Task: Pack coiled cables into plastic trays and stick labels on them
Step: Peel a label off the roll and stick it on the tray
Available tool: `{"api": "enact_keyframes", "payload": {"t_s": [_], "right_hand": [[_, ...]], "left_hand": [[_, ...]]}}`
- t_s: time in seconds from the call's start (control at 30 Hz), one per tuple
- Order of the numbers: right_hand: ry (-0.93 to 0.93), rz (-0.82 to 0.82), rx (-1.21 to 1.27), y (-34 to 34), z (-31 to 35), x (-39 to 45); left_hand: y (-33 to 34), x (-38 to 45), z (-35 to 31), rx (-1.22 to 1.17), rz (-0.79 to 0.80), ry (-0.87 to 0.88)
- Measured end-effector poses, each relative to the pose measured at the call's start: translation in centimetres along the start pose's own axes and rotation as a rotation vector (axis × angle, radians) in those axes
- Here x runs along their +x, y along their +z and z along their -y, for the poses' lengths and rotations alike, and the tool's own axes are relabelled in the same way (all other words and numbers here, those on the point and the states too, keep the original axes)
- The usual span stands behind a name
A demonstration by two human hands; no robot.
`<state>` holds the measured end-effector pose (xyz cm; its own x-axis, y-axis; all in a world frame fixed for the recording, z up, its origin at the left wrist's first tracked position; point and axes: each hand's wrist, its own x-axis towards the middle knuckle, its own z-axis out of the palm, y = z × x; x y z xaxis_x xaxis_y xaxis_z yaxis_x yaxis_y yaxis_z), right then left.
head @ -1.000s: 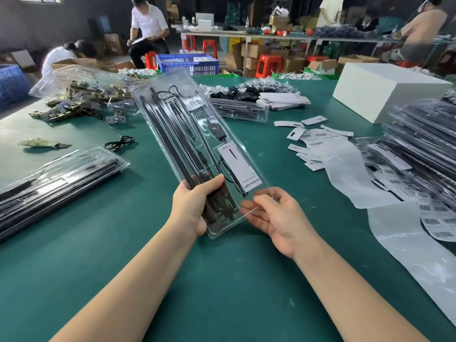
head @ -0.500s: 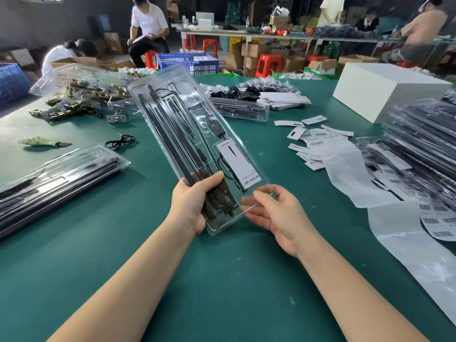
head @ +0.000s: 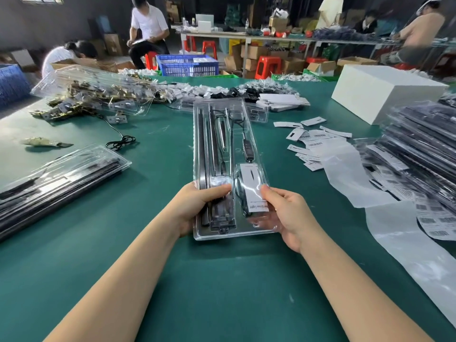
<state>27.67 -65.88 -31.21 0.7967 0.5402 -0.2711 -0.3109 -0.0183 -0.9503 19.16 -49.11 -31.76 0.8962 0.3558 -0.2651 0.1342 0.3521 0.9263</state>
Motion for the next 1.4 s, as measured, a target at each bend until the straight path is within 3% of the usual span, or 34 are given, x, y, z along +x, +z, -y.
{"api": "enact_keyframes", "payload": {"t_s": [0.17, 0.27, 0.33, 0.47, 0.6, 0.7, 0.8, 0.9, 0.97, 1.1, 1.17, 1.23, 1.3, 1.4], "right_hand": [[0.013, 0.05, -0.005, 1.0, 3.0, 0.9], [-0.052, 0.028, -0.281, 1.1, 7.7, 2.0], [-0.221, 0.024, -0.602, 1.0, 11.8, 2.6], [-0.79, 0.066, -1.323, 1.0, 18.8, 2.8], [-1.213, 0.137, -1.804, 0.0, 17.4, 2.8], [-1.486, 0.123, -1.945, -2.2, 10.9, 2.5], [-1.626, 0.127, -1.78, -4.7, 4.9, 2.3], [-1.533, 0.083, -1.736, -6.0, 1.2, 2.0], [-1.343, 0.081, -1.743, -6.1, 0.0, 1.9], [-0.77, 0.205, -1.687, -6.3, 0.3, 2.2], [-0.638, 0.284, -1.64, -6.6, 1.0, 2.8], [-0.506, 0.324, -1.345, -6.6, 2.3, 2.9], [-0.515, 0.127, -1.078, -7.5, 3.6, 3.6], [-0.529, -0.448, -1.219, -10.4, 5.4, 6.4]], "left_hand": [[-0.3, -0.5, -0.5, -0.015, 0.072, -0.01], [-0.5, -0.6, -0.8, -0.161, 0.127, -0.044], [-1.0, -0.3, -1.2, -0.271, 0.077, -0.004], [-3.8, 0.3, -2.5, -0.491, -0.132, 0.129], [-8.2, 0.2, -3.6, -0.678, -0.267, 0.281], [-11.0, -0.4, -4.5, -0.634, -0.392, 0.208], [-11.6, -1.1, -5.2, -0.204, -0.495, 0.02], [-11.1, -1.0, -4.7, 0.486, -0.571, 0.085], [-10.1, -0.9, -4.0, 0.879, -0.579, 0.149], [-7.5, 0.4, -2.1, 1.27, -0.56, 0.155], [-6.5, 1.1, -1.0, 1.39, -0.541, 0.097], [-6.0, 1.2, 0.1, 1.422, -0.531, 0.066], [-5.9, 1.1, 0.9, 1.449, -0.573, 0.075], [-6.0, 1.0, 1.2, 1.444, -0.592, 0.085]]}}
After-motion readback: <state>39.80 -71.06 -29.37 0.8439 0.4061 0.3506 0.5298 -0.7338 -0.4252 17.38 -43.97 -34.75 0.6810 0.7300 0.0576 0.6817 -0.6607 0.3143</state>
